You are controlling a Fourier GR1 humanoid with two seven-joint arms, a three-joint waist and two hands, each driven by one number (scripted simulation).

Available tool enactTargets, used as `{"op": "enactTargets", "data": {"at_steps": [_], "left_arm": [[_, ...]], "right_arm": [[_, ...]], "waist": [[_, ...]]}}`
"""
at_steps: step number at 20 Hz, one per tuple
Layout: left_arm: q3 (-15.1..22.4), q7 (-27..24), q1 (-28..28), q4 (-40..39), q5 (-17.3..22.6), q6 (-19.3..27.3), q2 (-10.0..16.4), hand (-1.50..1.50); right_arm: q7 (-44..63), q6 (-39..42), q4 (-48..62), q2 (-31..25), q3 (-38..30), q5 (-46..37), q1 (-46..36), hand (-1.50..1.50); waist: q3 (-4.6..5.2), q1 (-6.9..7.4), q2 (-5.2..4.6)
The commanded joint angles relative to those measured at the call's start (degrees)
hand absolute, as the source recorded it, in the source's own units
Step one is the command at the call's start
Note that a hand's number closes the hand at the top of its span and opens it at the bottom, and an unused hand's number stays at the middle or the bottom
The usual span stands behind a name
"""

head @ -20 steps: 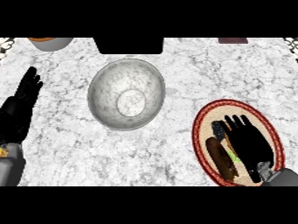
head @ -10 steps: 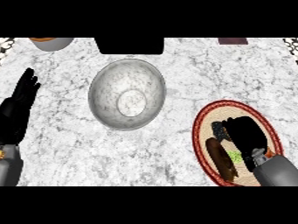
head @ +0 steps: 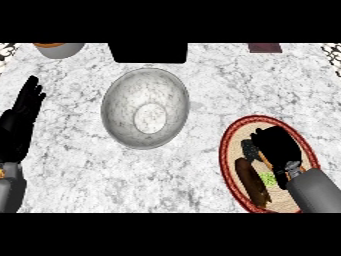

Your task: Pick the croissant from the placemat and place it in the bowl

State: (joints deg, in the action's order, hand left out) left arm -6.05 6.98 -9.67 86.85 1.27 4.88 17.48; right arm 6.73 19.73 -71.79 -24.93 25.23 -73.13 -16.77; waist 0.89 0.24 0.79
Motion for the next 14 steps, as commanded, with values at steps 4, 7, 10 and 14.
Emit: {"op": "enactTargets", "data": {"at_steps": [4,7,10,14], "left_arm": [[1.6,-0.3,1.9,2.0,-2.5,1.2,-2.5,0.0],[0.7,0.2,-0.7,0.8,-0.4,-0.6,-1.0,0.0],[2.4,0.1,-1.1,0.8,-0.7,-0.9,-2.2,0.0],[3.2,0.0,-2.1,0.6,-0.9,-2.0,-1.9,0.0]], "right_arm": [[0.8,-6.0,-2.4,2.3,-0.4,-4.0,1.7,1.5],[19.9,1.4,-2.8,24.0,0.6,-0.6,-4.2,1.5],[24.9,-1.2,-3.8,24.4,0.3,4.8,-5.2,1.5],[36.4,-5.3,-5.8,24.7,2.6,8.5,-11.1,1.5]], "waist": [[-0.89,-0.23,-0.72],[-0.91,1.71,-0.82],[-1.29,4.76,-1.75],[-1.05,7.56,-1.54]]}}
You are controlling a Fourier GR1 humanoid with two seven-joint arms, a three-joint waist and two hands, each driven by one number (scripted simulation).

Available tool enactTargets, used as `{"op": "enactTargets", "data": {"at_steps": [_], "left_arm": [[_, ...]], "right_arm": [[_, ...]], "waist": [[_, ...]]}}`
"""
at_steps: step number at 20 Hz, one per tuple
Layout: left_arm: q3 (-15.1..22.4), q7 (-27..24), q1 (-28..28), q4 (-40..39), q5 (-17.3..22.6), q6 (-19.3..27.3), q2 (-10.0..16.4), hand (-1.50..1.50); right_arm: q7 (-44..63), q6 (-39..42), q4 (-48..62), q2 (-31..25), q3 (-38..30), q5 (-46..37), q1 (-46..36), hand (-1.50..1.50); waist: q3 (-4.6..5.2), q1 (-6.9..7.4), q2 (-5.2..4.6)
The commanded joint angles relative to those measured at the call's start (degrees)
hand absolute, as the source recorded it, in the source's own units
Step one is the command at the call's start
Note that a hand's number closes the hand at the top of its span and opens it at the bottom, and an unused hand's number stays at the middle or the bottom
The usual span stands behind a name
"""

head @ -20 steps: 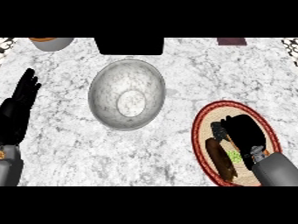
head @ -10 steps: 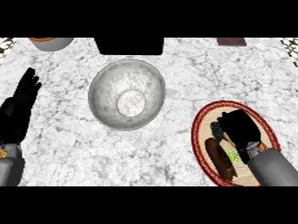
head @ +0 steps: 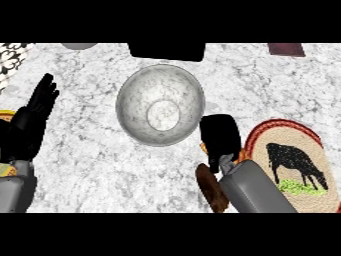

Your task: Pick the croissant from the placemat and place it in the bowl

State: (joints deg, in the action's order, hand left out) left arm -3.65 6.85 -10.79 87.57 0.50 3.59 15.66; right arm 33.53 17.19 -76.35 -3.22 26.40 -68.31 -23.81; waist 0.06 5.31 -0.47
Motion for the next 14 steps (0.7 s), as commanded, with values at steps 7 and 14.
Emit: {"op": "enactTargets", "data": {"at_steps": [7,14], "left_arm": [[2.1,1.2,-3.1,-1.7,-0.3,-0.9,-1.1,0.0],[2.2,1.2,-3.8,-3.3,-1.3,-0.3,-1.2,0.0]], "right_arm": [[31.1,-10.6,-5.6,3.2,6.6,-0.6,-20.0,1.5],[45.2,-14.3,-3.4,3.2,7.2,-0.9,-33.3,1.5]], "waist": [[0.22,3.43,0.8],[0.31,3.38,0.29]]}}
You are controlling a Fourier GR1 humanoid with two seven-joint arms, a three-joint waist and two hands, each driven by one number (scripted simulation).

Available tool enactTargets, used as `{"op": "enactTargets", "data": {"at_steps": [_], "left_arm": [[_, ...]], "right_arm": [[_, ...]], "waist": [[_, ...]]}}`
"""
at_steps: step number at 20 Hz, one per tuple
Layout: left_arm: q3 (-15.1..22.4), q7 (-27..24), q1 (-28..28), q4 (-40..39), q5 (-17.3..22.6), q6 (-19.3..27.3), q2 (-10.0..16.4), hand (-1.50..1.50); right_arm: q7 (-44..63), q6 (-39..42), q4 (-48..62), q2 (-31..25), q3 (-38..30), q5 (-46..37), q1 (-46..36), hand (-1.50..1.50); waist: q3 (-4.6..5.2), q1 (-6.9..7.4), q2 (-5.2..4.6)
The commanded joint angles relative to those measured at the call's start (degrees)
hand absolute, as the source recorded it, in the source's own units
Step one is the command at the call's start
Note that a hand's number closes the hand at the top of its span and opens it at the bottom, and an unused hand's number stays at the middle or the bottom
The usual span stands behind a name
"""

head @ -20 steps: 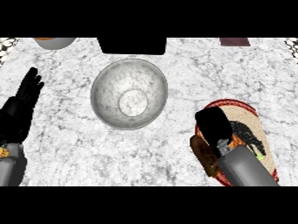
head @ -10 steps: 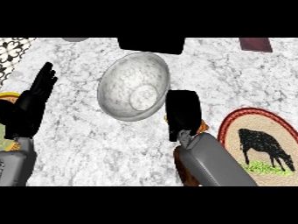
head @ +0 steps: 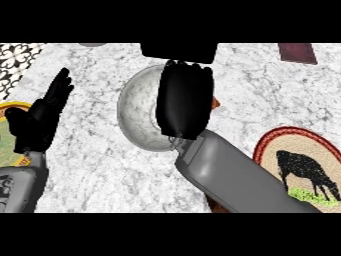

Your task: Pick the croissant from the placemat and place it in the bowl

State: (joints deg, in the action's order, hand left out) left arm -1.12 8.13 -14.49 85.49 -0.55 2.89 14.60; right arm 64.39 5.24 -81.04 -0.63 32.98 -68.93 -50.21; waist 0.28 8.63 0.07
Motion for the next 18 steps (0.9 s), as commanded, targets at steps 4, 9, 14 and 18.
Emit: {"op": "enactTargets", "data": {"at_steps": [4,9,14,18], "left_arm": [[-0.6,0.3,-1.3,-0.8,0.0,0.7,-0.3,0.0],[-0.4,-0.3,-1.4,-1.0,-0.5,0.6,-0.3,0.0],[-0.6,-0.6,0.0,-0.4,-0.9,1.7,-0.7,0.0],[-2.2,-0.3,-0.6,-1.3,-0.1,1.5,0.0,0.0]], "right_arm": [[18.5,-3.8,4.2,0.6,-0.2,2.2,-11.2,1.5],[19.0,-10.5,8.9,0.6,-0.8,5.7,-13.7,1.5],[18.1,-16.2,12.9,0.6,-1.2,7.4,-13.4,1.5],[13.6,-21.5,17.7,0.6,-1.6,8.3,-12.4,1.5]], "waist": [[-0.01,-0.79,-0.3],[-0.08,-1.39,-0.79],[-0.16,-2.51,-0.74],[-0.2,-4.0,-0.9]]}}
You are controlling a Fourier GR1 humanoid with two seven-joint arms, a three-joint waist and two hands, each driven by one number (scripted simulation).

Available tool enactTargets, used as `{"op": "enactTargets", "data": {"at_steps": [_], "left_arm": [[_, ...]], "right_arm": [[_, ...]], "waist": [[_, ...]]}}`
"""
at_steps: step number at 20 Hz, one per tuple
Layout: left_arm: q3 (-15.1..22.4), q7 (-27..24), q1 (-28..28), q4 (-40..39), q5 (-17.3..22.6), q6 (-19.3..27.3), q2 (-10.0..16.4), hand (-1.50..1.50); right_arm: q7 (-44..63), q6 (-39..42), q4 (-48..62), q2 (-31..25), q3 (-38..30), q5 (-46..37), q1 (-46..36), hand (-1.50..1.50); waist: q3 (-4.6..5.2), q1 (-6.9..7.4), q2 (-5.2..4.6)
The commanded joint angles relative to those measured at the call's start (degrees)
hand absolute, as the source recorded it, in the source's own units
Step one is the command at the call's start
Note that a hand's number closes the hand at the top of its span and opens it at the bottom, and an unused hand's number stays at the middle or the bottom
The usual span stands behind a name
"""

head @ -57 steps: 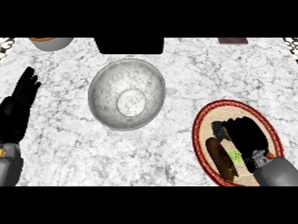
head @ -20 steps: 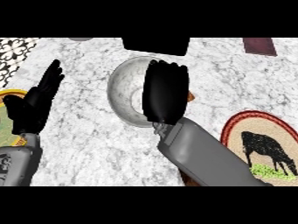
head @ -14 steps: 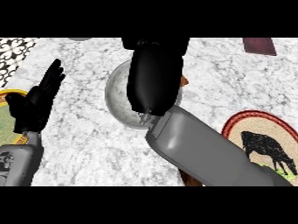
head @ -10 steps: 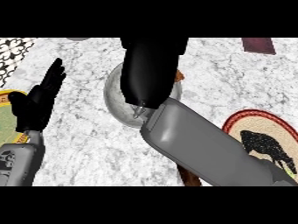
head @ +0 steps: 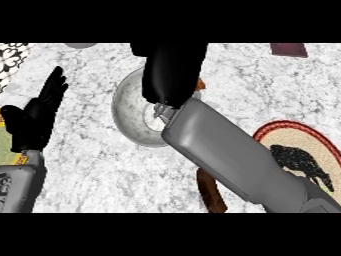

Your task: Pick the croissant from the placemat and place it in the bowl

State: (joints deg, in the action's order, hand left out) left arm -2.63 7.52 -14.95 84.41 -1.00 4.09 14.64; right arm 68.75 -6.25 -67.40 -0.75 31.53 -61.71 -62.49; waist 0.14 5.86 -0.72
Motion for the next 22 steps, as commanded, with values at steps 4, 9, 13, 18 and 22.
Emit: {"op": "enactTargets", "data": {"at_steps": [4,9,13,18,22], "left_arm": [[-1.0,-1.8,2.7,1.6,0.9,-1.0,0.7,0.0],[-2.1,-0.9,1.4,0.8,1.3,-0.6,0.8,0.0],[-3.1,-1.0,2.6,1.3,1.5,-1.8,2.6,0.0],[-1.9,-2.1,4.7,1.9,0.0,0.2,0.0,0.0],[-3.5,-1.9,3.4,0.2,0.5,-0.2,1.3,0.0]], "right_arm": [[6.7,-15.0,9.3,0.7,-1.2,1.4,0.5,1.5],[5.0,-5.6,18.8,0.7,-2.7,5.9,3.0,1.5],[3.0,-14.6,20.8,0.7,-8.0,12.1,4.9,-1.5],[-8.0,-19.3,22.2,0.7,-5.7,20.4,6.2,-1.5],[-14.0,-31.7,17.0,0.7,-9.4,22.7,8.2,-1.5]], "waist": [[-0.07,-1.04,-0.02],[0.03,-1.76,-0.22],[-0.12,-1.87,-0.12],[-0.14,-3.43,0.22],[-0.2,-3.59,-0.01]]}}
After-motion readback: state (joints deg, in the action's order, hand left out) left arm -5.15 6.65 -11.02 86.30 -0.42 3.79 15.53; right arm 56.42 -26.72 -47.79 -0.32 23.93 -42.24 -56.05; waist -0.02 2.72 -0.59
